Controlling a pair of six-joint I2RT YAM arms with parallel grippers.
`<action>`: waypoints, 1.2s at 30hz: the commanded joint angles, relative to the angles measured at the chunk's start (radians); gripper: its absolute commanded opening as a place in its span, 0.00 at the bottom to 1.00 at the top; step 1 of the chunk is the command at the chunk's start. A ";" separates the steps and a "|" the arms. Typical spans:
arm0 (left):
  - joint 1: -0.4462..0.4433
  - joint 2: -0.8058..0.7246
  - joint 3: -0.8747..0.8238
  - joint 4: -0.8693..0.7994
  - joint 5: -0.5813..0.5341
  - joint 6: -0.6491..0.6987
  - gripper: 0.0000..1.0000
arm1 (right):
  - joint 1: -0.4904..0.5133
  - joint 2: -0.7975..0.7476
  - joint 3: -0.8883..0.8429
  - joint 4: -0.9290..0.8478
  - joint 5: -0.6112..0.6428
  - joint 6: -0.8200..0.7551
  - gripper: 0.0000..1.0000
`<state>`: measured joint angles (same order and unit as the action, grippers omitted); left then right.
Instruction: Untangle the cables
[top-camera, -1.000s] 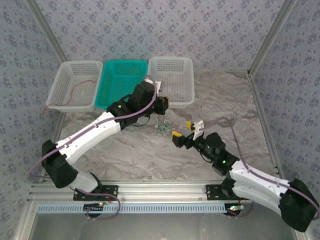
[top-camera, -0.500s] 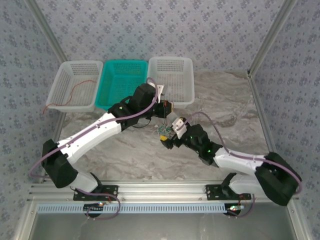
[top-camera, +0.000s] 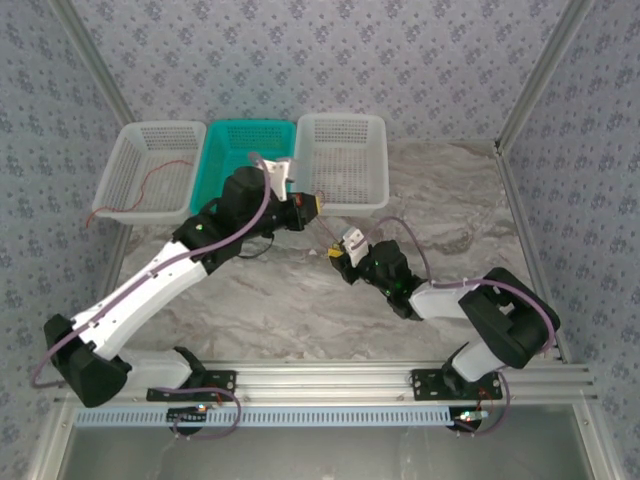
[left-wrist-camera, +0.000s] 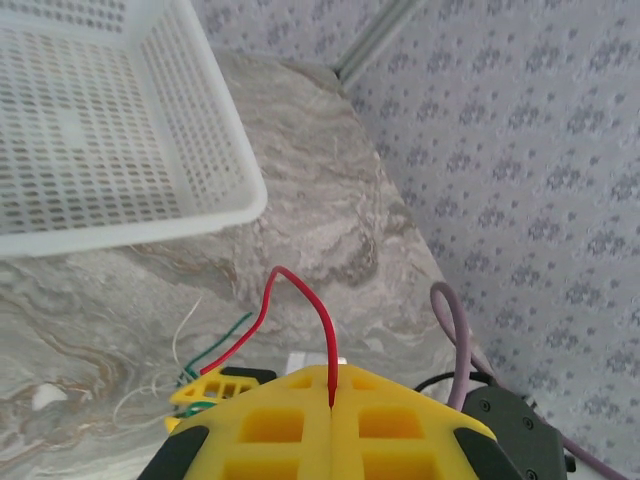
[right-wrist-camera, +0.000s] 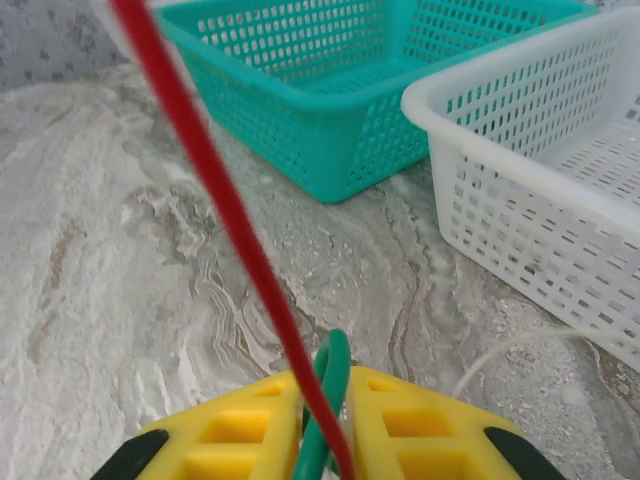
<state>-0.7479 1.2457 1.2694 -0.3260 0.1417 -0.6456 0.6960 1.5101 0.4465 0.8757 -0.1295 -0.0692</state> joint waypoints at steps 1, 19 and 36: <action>0.029 -0.062 0.012 0.020 -0.025 0.010 0.00 | -0.010 -0.006 -0.044 -0.026 0.007 0.033 0.09; 0.268 -0.285 -0.028 -0.160 -0.107 0.066 0.00 | -0.065 -0.093 -0.091 -0.134 0.082 0.069 0.20; 0.378 -0.450 -0.031 -0.344 -0.483 0.260 0.00 | -0.136 -0.206 -0.135 -0.214 0.097 0.105 0.21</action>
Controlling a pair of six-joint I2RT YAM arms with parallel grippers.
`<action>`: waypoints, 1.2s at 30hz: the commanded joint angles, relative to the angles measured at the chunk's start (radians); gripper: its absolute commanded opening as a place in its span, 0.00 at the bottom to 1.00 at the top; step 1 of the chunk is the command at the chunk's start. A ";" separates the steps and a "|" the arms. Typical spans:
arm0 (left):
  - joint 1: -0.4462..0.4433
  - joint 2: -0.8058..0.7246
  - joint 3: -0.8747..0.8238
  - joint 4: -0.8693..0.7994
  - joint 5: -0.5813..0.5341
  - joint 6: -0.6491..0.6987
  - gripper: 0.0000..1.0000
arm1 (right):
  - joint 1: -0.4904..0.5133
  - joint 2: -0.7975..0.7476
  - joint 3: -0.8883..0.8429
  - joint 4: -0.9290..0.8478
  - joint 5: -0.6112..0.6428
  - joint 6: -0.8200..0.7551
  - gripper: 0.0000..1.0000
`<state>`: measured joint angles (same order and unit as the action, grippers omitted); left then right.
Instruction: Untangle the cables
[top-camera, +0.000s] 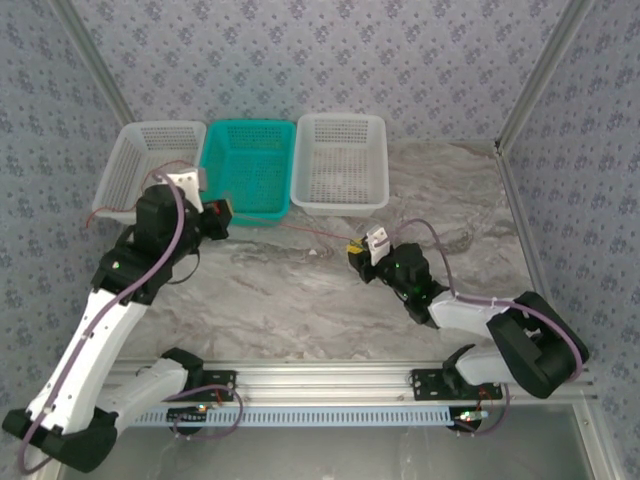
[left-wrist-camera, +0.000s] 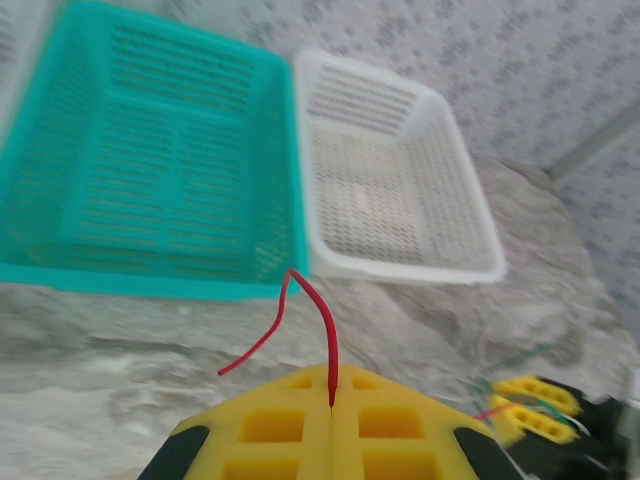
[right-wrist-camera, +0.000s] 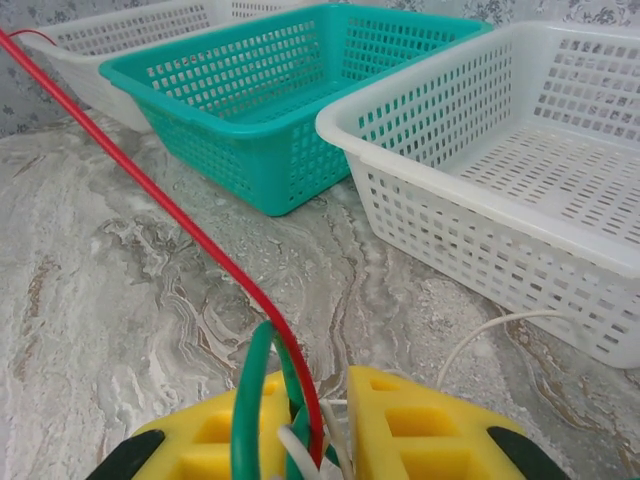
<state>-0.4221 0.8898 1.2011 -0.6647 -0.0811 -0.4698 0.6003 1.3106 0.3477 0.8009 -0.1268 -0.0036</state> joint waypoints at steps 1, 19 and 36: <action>0.064 -0.109 0.041 -0.007 -0.276 0.090 0.00 | -0.042 -0.008 -0.035 -0.144 0.097 0.040 0.21; 0.102 -0.198 -0.104 0.021 -0.301 0.062 0.00 | -0.047 -0.045 -0.010 -0.220 0.052 0.101 0.53; 0.159 0.024 0.176 0.043 -0.127 0.144 0.00 | -0.051 -0.527 0.186 -0.620 0.168 0.329 1.00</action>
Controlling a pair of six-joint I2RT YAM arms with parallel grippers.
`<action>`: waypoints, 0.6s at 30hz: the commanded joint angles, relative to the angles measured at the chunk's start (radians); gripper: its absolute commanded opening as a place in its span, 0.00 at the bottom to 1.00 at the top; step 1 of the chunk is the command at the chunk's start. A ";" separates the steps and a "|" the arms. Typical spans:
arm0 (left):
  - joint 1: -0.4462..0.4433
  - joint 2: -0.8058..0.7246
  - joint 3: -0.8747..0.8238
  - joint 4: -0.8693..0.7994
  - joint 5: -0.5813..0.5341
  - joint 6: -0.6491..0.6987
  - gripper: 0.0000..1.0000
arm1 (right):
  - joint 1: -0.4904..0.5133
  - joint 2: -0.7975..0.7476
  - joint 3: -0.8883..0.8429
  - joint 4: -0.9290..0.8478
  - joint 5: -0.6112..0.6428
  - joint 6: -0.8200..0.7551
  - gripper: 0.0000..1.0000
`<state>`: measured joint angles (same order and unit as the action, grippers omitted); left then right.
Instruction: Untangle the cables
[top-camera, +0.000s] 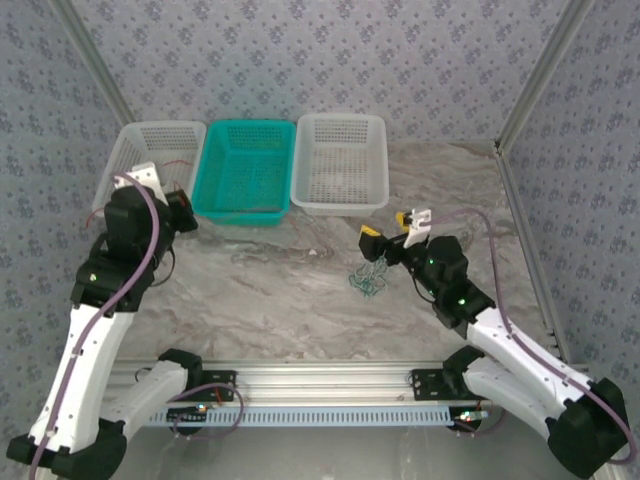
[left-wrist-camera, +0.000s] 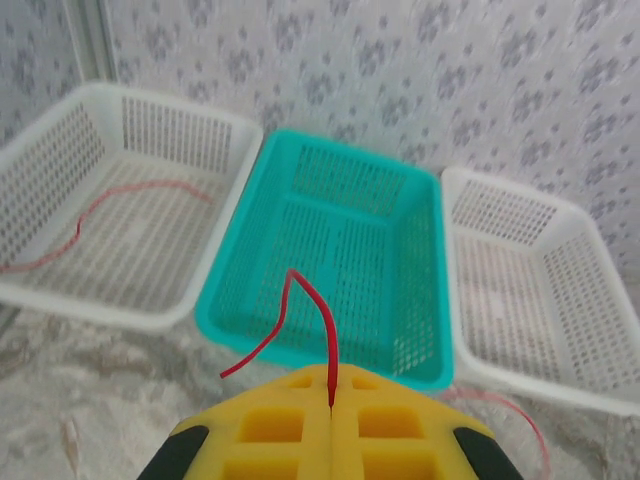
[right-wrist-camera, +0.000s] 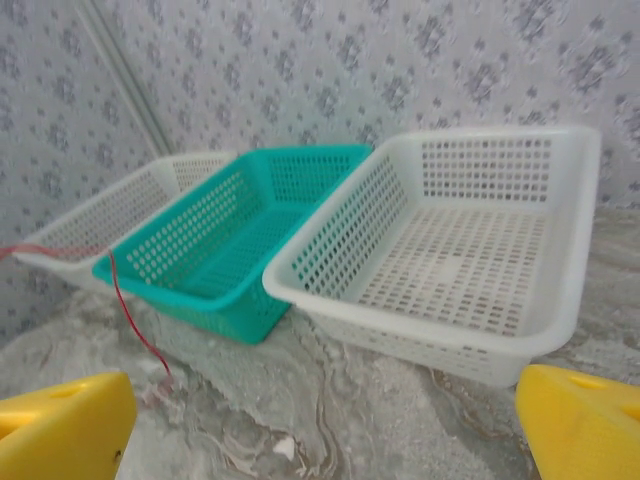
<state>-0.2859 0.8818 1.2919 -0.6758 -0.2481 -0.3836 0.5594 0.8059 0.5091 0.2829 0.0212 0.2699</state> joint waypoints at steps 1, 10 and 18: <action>0.041 0.061 0.123 0.063 0.062 0.071 0.00 | -0.010 -0.029 0.032 -0.113 0.014 0.066 1.00; 0.226 0.353 0.484 0.089 0.146 0.166 0.00 | -0.012 -0.024 0.039 -0.143 0.001 0.111 1.00; 0.476 0.604 0.678 0.145 0.206 0.097 0.00 | -0.022 0.026 0.136 -0.213 -0.021 0.046 1.00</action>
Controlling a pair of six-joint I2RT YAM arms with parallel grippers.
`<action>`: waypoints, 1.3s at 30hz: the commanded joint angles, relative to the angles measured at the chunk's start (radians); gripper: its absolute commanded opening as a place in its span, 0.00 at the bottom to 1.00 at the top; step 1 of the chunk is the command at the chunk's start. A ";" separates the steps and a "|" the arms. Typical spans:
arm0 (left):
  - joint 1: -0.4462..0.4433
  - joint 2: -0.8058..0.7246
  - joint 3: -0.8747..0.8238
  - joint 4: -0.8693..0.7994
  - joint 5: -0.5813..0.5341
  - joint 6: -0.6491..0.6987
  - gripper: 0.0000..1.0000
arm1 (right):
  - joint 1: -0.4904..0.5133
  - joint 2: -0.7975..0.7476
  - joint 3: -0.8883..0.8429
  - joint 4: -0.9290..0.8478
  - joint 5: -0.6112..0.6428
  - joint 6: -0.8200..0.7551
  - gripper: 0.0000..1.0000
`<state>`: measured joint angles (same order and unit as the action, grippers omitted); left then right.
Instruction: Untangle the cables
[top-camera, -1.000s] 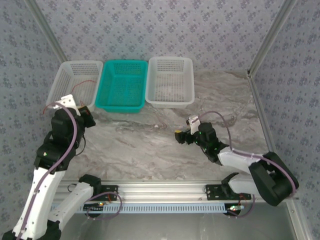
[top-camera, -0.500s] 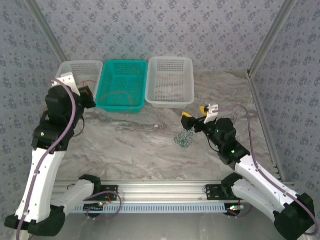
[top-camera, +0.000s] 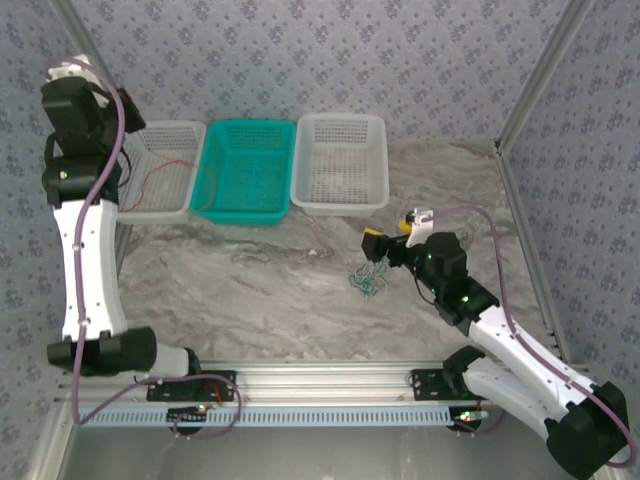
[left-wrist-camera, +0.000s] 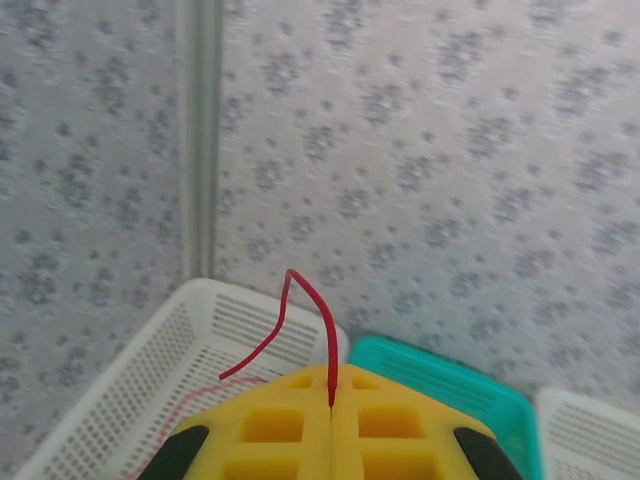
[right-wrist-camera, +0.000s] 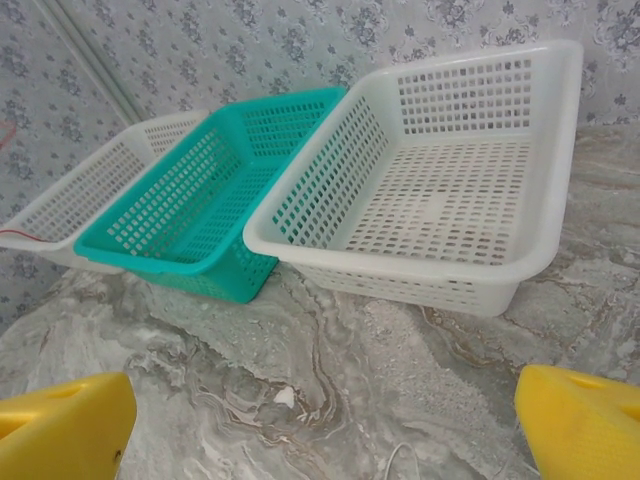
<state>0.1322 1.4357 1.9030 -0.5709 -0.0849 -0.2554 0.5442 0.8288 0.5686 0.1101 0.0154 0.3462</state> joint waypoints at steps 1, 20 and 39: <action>0.076 0.075 0.078 0.056 0.055 -0.053 0.00 | -0.008 0.005 0.091 -0.059 -0.015 -0.040 1.00; 0.135 0.888 0.816 -0.386 0.204 -0.133 0.27 | -0.018 -0.048 0.089 -0.085 -0.006 -0.040 1.00; 0.075 0.284 0.184 -0.063 0.253 -0.179 0.99 | -0.020 -0.067 0.086 -0.148 0.035 0.008 1.00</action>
<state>0.2367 1.8862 2.2135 -0.8104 0.0868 -0.3904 0.5301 0.7719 0.6582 -0.0029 0.0147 0.3225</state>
